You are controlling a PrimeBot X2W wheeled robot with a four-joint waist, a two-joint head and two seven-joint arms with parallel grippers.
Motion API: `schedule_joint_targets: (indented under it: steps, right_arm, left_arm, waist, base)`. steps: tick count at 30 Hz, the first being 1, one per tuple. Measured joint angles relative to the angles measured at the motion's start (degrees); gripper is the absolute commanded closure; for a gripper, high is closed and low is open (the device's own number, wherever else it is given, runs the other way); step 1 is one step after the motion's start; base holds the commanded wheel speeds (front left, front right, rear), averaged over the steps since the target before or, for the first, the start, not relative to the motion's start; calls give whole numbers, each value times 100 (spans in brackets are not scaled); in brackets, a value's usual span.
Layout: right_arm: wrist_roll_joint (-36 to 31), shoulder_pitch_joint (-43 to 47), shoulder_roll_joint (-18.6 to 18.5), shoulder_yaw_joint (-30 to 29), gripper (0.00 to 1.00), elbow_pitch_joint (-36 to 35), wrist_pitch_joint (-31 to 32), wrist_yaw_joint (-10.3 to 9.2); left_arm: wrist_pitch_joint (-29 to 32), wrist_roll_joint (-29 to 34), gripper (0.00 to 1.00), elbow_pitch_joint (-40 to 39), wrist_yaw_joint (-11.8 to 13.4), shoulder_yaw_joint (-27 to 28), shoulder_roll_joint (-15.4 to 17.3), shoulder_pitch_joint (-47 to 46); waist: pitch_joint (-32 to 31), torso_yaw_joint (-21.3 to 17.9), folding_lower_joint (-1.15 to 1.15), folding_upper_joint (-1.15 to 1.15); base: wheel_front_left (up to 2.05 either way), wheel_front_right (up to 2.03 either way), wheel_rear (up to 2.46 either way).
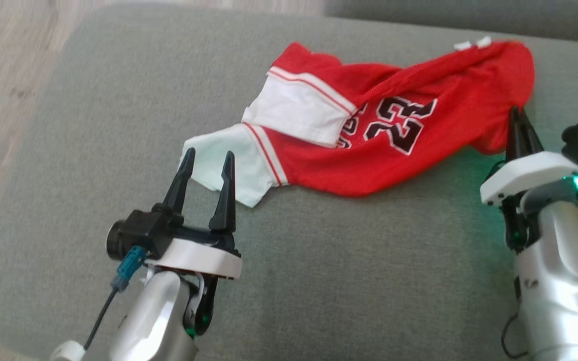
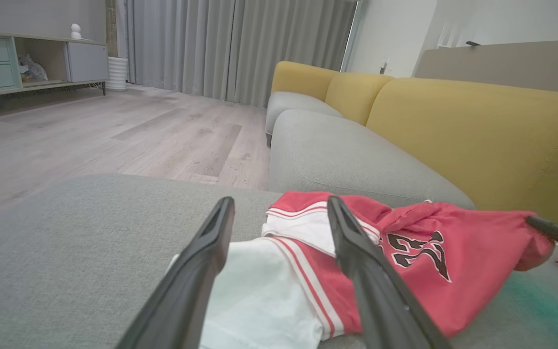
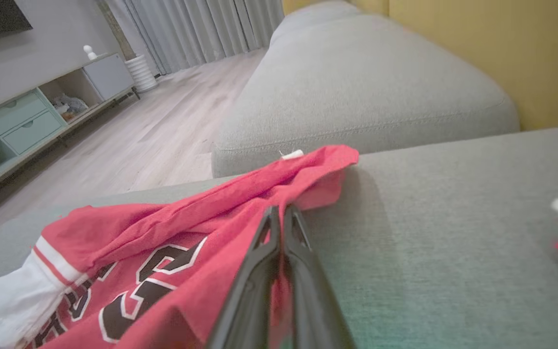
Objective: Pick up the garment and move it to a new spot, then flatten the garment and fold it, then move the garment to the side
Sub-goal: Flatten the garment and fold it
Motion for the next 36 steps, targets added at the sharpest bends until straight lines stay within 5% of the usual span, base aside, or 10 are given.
schedule_joint_targets:
  steps: [12, 18, 24, 36]
  right_arm:
    - [-587, 1365, -48, 491, 100, -2538, -57, 0]
    - [-835, 1693, -87, 649, 100, -3470, 599, 0]
    - [-1058, 1672, -127, 420, 100, -3371, 1122, 0]
    - [-1589, 388, -584, -259, 100, -1408, 1254, 0]
  left_arm:
    - [0, 63, 0, 18, 24, 154, 3, 461]
    - [0, 64, 0, -56, 19, 165, 3, 469]
    - [0, 64, 0, -119, 5, 155, 5, 451]
    - [0, 60, 0, -148, -41, 20, 1, 42]
  waist:
    - [-693, -366, -1, 0]
    - [-705, -359, -1, 0]
    - [-420, -254, 0, 0]
    - [254, 96, 1, 0]
  base:
    - [0, 0, 0]
    - [0, 0, 0]
    - [0, 0, 0]
    - [0, 0, 0]
